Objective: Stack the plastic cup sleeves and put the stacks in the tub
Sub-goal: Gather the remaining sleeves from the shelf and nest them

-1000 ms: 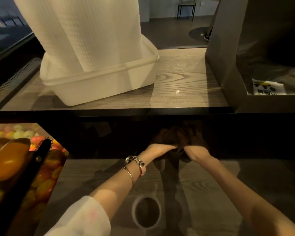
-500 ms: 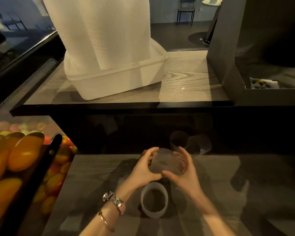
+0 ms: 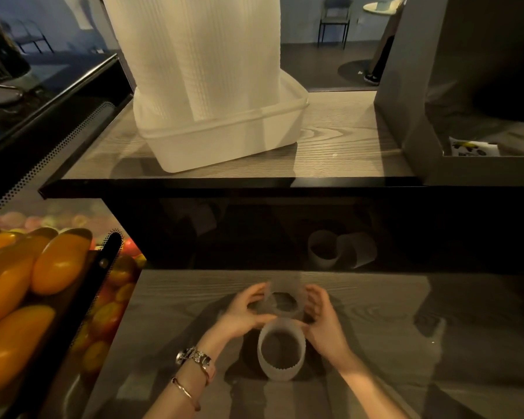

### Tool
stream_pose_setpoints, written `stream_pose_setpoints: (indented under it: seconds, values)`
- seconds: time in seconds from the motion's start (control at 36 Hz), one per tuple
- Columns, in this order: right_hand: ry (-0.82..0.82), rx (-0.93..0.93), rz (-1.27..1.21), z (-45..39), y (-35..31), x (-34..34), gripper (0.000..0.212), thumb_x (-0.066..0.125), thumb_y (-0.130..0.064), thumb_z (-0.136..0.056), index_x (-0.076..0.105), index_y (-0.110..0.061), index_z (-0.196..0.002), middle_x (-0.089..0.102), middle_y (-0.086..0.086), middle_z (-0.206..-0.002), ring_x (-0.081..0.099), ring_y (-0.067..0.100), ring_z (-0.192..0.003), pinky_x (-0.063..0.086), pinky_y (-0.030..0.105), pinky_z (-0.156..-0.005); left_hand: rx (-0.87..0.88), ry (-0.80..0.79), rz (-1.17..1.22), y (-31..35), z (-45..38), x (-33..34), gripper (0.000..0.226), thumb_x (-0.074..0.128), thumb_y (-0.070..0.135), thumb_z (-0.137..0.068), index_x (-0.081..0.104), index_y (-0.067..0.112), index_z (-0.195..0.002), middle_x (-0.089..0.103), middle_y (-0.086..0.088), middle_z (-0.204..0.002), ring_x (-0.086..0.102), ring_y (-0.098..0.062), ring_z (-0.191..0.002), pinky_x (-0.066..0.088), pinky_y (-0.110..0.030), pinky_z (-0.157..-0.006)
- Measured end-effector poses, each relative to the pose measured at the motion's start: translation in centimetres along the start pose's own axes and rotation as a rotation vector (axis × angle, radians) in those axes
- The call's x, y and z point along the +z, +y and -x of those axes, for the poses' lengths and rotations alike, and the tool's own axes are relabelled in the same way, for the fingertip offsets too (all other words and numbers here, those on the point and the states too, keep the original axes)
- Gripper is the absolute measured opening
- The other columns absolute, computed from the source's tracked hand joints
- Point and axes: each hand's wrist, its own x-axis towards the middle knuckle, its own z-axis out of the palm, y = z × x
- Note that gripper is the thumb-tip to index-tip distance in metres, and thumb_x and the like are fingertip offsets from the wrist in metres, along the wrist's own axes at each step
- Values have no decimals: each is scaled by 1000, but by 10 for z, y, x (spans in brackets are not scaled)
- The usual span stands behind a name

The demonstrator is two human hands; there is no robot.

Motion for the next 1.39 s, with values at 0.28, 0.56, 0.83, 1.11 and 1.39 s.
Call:
stream_pose_setpoints:
  seconds: [0.28,0.56,0.83,1.11,1.39]
  values:
    - [101,-149,-216,15,-50,1,32,50,-41,-85,52,-33,-116,66,-11,-107,63,6,-101,52,20,-80,326,113,163,47,46,1,48,48,45,-81,37,52,-127,47,15,-129,49,13,-110,44,-11,-86]
    - [170,-350,346,29,-63,2,53,65,-4,-81,46,-48,-103,37,-34,-130,32,-12,-127,28,3,-101,449,307,-120,51,66,3,80,58,-1,-85,26,60,-126,22,23,-133,42,-4,-123,45,-12,-91]
    - [251,-430,269,29,-74,-3,86,78,-18,-70,30,-61,-127,46,-35,-121,43,-6,-120,34,10,-101,563,355,-259,60,75,-1,77,72,14,-79,29,54,-129,28,33,-135,32,7,-128,33,-20,-108]
    - [-30,-411,301,46,-87,-21,70,77,-57,-56,47,-57,-119,42,-32,-131,36,-6,-129,31,18,-105,451,191,-218,53,91,-10,71,68,59,-63,31,58,-124,29,44,-131,25,21,-125,24,3,-97]
    - [-140,-182,316,71,-45,-5,77,81,-49,-58,39,-66,-120,41,-35,-130,37,-11,-125,30,14,-105,316,194,-45,-1,106,24,75,82,14,-67,38,30,-125,47,23,-125,39,25,-114,27,1,-93]
